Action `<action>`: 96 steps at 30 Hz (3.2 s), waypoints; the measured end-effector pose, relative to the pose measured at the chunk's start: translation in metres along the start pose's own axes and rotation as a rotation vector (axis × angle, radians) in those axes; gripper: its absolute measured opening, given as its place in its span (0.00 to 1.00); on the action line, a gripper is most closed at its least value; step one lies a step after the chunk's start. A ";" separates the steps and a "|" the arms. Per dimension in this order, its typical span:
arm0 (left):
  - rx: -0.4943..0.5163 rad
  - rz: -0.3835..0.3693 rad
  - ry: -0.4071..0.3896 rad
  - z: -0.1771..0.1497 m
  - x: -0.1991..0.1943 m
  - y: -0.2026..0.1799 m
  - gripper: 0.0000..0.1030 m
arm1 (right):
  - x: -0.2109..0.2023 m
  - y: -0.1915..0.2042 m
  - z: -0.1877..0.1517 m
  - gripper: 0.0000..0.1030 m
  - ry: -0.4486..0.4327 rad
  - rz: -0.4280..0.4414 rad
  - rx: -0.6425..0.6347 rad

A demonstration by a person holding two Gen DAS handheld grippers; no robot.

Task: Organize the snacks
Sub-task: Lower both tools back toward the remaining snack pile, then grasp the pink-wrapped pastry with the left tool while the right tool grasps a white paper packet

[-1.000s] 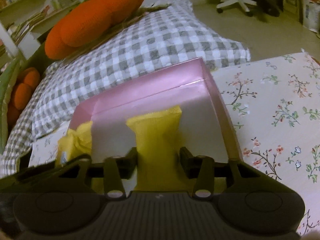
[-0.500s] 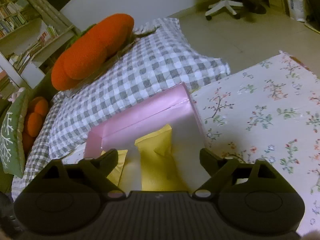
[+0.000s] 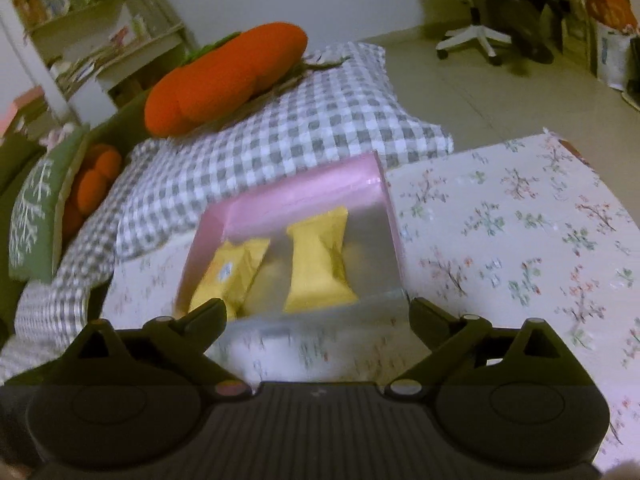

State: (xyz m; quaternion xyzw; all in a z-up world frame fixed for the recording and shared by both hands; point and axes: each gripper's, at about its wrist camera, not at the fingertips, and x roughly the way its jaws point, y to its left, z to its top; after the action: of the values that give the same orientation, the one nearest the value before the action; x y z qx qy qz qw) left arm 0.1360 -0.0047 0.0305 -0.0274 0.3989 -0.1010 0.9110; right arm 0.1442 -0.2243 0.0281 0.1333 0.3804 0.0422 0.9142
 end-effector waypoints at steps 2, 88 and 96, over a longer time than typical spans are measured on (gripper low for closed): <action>-0.013 0.002 0.015 -0.008 -0.003 0.001 0.61 | -0.005 0.001 -0.010 0.94 0.008 -0.025 -0.036; 0.554 -0.265 0.162 -0.041 0.034 -0.077 0.41 | 0.019 -0.029 -0.018 0.58 0.114 -0.105 0.046; 0.520 -0.253 0.216 -0.045 0.046 -0.079 0.39 | 0.020 -0.027 -0.018 0.58 0.117 -0.103 0.058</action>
State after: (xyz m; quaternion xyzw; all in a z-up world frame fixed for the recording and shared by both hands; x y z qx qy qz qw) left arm 0.1203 -0.0896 -0.0228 0.1682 0.4478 -0.3149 0.8198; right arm 0.1443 -0.2432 -0.0054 0.1374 0.4406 -0.0083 0.8871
